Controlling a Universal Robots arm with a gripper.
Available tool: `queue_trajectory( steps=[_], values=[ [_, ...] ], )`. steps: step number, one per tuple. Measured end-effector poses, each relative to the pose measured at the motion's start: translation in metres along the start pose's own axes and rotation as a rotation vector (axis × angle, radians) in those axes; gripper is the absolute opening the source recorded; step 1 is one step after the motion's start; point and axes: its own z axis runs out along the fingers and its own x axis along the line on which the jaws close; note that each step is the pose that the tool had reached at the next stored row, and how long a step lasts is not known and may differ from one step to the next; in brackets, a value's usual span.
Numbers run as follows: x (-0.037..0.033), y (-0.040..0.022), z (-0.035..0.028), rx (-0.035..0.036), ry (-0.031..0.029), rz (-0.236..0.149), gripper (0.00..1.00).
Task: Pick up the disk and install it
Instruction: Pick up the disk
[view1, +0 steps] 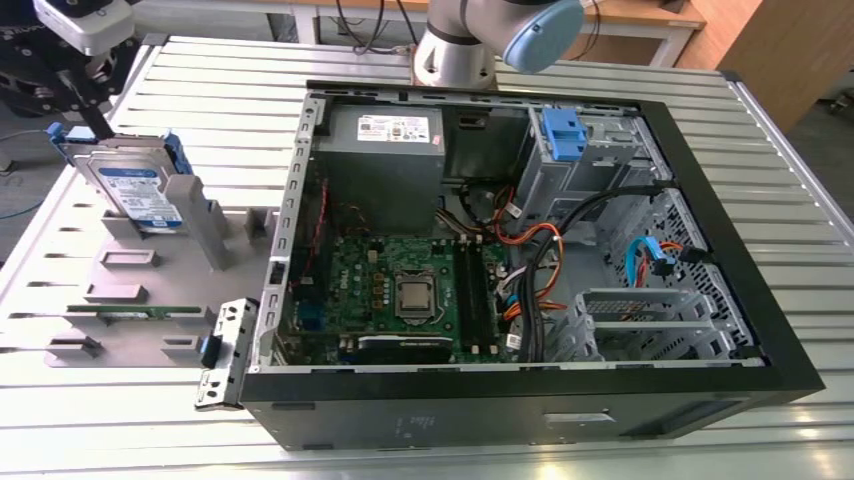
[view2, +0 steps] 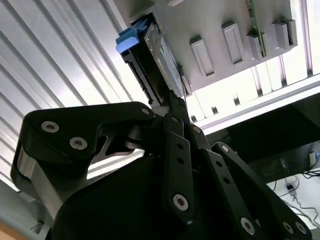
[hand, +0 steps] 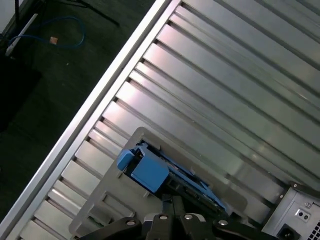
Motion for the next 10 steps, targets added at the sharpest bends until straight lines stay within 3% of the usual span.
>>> queue_trajectory(
  steps=[10],
  values=[
    [0.0, 0.0, 0.0004, -0.0006, 0.0061, -0.181, 0.11]
  ],
)
